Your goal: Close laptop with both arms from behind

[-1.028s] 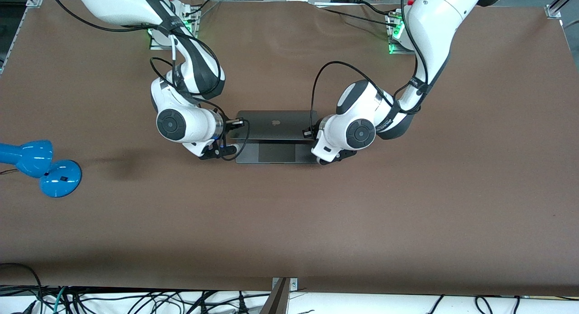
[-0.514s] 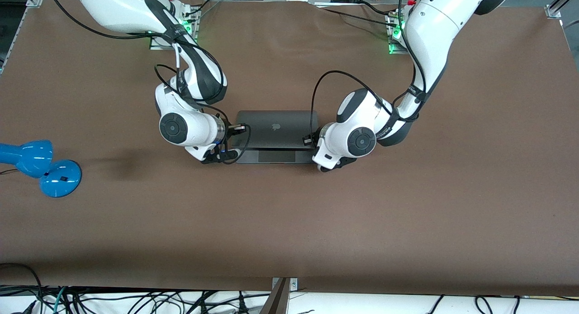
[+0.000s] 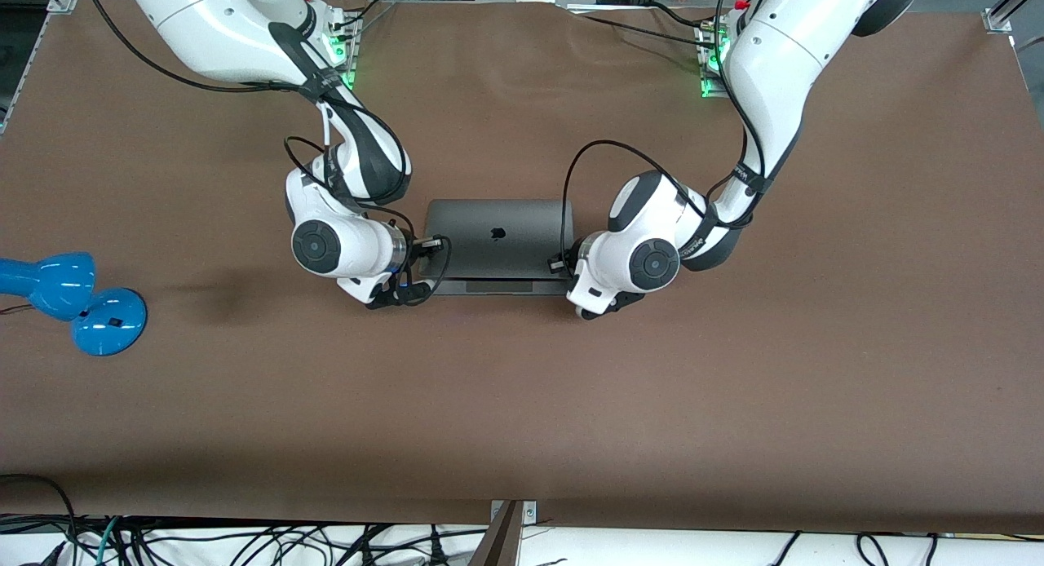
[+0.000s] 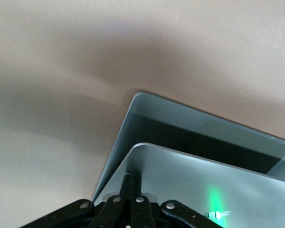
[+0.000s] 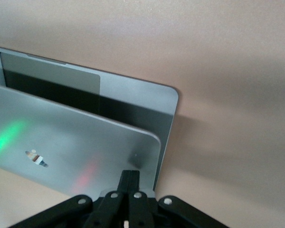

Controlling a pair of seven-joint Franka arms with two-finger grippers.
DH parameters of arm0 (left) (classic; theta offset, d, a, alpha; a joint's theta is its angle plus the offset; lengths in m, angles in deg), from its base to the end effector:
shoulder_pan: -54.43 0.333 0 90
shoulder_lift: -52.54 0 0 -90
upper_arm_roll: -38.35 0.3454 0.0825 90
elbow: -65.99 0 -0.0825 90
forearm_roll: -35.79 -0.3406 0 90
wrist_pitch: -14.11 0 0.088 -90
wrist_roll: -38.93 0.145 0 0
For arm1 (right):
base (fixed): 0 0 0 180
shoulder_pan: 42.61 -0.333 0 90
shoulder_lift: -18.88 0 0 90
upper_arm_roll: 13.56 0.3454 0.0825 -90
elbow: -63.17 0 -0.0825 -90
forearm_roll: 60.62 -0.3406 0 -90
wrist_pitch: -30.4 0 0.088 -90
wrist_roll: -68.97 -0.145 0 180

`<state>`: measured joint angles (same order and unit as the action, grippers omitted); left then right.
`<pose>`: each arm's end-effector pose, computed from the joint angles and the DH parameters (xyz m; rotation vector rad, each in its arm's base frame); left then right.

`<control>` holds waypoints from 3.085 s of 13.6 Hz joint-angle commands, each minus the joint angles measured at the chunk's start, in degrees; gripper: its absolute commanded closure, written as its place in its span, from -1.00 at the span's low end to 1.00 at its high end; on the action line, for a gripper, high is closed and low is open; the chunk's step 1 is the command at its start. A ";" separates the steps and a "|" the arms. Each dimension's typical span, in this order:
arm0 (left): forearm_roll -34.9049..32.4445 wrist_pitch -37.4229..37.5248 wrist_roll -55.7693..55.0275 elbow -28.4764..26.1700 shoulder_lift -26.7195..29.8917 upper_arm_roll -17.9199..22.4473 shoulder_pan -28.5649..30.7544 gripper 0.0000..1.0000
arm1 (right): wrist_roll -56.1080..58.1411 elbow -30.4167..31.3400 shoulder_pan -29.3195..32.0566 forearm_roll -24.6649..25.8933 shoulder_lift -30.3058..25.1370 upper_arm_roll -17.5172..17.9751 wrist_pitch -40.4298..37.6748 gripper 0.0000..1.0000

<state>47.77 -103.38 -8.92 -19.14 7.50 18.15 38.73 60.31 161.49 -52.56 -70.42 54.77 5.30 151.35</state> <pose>0.5608 -0.3787 0.2318 2.8205 0.5698 -0.6198 0.5530 0.2966 0.2461 -2.8444 -0.2974 0.4358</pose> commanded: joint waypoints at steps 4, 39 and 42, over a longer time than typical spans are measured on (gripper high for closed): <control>-2.40 -1.50 -0.14 2.51 -2.86 1.04 -1.52 1.00 | 3.47 -3.14 -0.24 0.93 3.48 -0.66 1.13 1.00; -11.10 28.35 17.69 1.10 25.34 1.39 10.23 -1.00 | 3.82 -3.75 2.81 2.06 -15.74 -10.33 -11.94 -1.00; -11.89 33.46 25.93 1.19 30.35 1.83 15.60 -1.00 | 3.91 -4.54 4.77 9.51 -21.37 -10.77 -18.01 -1.00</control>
<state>37.29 -72.27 11.00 -15.91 33.58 20.07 51.29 64.91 156.61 -48.47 -65.10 37.32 -5.55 136.65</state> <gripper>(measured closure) 0.000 0.000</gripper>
